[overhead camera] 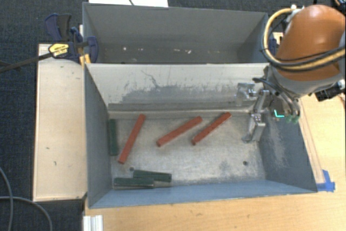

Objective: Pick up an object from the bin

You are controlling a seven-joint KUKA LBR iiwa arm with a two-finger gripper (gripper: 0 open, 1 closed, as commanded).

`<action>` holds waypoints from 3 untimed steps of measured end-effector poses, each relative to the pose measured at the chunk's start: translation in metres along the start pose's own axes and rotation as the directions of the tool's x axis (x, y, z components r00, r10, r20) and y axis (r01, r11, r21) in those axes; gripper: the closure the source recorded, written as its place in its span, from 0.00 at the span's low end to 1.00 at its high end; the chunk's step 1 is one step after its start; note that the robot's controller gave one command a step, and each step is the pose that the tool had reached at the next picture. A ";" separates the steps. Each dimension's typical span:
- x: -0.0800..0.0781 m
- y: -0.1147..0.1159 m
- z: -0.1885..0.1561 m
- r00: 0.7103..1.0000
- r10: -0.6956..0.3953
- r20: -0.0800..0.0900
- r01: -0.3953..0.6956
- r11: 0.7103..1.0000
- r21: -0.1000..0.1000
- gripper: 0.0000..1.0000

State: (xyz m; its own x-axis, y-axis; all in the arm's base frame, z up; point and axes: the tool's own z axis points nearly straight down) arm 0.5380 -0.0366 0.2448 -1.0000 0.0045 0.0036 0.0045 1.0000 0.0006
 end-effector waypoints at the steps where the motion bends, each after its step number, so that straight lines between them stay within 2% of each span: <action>1: -0.006 0.021 0.172 0.994 -0.112 -0.001 0.112 0.994 -0.001 0.00; 2: -0.047 0.079 0.174 0.999 0.040 0.008 -0.040 0.999 -0.002 0.00; 3: -0.004 0.108 0.174 1.000 0.013 0.003 -0.013 1.000 -0.001 0.00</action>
Offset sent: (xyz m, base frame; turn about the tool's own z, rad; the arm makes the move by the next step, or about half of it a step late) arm 0.0071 0.0210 -0.1681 -0.1154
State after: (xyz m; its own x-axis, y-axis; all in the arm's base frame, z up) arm 0.5420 0.0716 0.0706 -0.9998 0.0173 0.0001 0.0173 0.9998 0.0015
